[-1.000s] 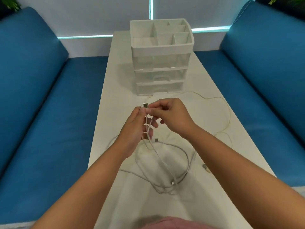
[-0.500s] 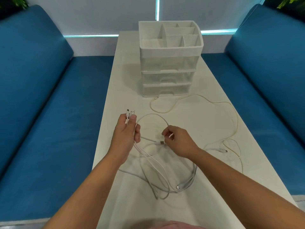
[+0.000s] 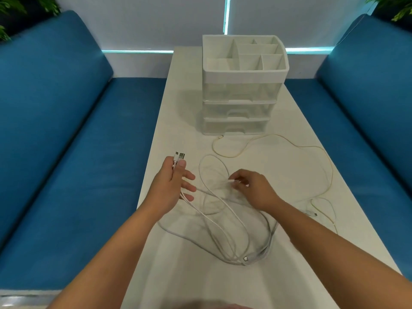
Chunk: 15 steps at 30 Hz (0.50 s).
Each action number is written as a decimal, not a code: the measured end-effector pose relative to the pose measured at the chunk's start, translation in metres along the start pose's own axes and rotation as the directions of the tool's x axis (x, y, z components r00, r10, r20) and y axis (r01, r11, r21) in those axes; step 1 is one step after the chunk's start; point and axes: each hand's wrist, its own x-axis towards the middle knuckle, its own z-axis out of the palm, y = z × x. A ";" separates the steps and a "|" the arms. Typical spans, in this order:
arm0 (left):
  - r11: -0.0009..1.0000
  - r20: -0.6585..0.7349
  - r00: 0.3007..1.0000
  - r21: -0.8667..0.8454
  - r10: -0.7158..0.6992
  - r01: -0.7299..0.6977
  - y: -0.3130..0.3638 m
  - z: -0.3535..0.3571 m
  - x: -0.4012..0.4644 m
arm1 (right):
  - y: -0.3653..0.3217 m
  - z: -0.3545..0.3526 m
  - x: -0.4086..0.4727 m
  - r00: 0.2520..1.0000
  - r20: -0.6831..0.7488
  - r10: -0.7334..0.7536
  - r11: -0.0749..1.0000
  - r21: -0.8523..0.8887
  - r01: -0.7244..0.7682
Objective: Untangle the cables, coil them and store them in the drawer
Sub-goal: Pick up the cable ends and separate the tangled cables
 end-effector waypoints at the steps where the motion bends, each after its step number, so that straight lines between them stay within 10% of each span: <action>1: 1.000 -0.026 1.000 -0.007 0.010 -0.011 0.000 0.000 0.000 | -0.001 -0.008 0.002 0.998 -0.055 0.027 0.997 0.077 -0.023; 6: 0.995 -0.106 0.992 -0.075 0.063 -0.071 0.009 0.003 0.003 | -0.023 -0.048 0.007 0.959 -0.194 0.208 0.841 0.537 -0.073; 15: 0.979 -0.171 0.985 -0.191 0.035 -0.068 0.020 0.002 0.002 | -0.066 -0.081 0.003 0.823 -0.469 0.320 0.658 0.735 0.163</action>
